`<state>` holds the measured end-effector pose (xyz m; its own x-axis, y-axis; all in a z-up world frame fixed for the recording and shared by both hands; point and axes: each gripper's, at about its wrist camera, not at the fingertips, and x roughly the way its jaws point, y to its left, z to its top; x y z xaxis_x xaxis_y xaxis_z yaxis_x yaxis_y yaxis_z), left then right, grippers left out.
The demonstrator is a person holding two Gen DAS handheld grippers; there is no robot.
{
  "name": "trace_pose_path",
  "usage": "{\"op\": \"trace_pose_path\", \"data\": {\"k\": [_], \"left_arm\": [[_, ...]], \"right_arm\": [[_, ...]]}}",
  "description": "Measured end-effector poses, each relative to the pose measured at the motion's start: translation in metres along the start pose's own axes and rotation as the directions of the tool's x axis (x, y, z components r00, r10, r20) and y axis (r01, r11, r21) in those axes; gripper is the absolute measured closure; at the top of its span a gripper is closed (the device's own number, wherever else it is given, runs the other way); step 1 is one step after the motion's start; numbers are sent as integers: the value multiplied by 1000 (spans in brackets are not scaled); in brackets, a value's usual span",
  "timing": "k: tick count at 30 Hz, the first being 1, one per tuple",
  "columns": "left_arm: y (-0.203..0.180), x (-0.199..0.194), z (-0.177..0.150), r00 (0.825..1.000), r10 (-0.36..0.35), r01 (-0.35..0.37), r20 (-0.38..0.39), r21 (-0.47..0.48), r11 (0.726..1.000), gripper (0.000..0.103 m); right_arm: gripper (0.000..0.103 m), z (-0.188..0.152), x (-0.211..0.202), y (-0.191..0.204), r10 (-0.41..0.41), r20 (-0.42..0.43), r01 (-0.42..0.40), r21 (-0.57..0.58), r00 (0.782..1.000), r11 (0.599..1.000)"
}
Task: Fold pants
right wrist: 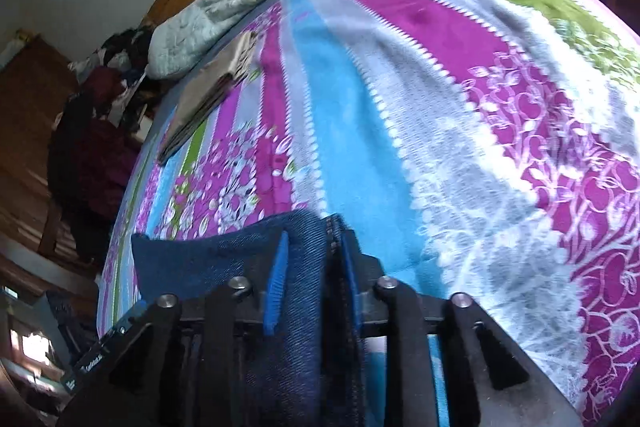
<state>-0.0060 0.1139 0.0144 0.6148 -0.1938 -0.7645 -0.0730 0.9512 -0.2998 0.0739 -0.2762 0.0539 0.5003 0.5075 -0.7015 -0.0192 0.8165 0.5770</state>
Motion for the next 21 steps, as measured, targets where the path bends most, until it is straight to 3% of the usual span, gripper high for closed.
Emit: {"op": "trace_pose_path", "data": {"k": [1,3,5,7,10,12,13,15,16,18,21], "left_arm": [[0,-5,-1,1000,-6,6,-6,2,1000,21],[4,-9,3,1000,-25,25,-16,-6,1000,21],[13,-16,12,999,-42,42,7,-34,999,21],[15,-20,24,996,-77,79,51,-40,996,21],[11,-8,43,991,-118,120,67,-35,992,22],[17,13,54,989,-130,135,64,-77,988,22],[23,25,56,991,-123,129,56,-100,987,25],[39,55,58,991,-131,124,-22,-200,972,40],[45,64,59,994,-100,84,-51,-245,966,52],[43,60,66,995,-87,74,-54,-208,975,52],[34,24,68,998,-69,68,-6,-85,994,52]], "right_arm": [[57,-1,-13,-14,-11,58,7,78,998,997],[56,-2,-36,-37,-89,137,62,192,987,979],[75,-6,-55,-30,-68,191,41,145,979,989],[80,-15,-65,5,-6,199,6,0,980,1000],[87,-27,-44,43,58,113,-41,-144,992,989],[97,-22,-7,41,46,25,-42,-135,999,990],[103,-17,12,31,6,2,-5,-119,1000,993],[103,-9,21,7,-49,4,49,-37,999,998],[103,-5,17,1,-148,20,149,-22,989,989],[99,-3,-11,-6,-249,110,256,-57,962,965],[99,-21,-82,2,-186,211,216,-130,960,968]]}}
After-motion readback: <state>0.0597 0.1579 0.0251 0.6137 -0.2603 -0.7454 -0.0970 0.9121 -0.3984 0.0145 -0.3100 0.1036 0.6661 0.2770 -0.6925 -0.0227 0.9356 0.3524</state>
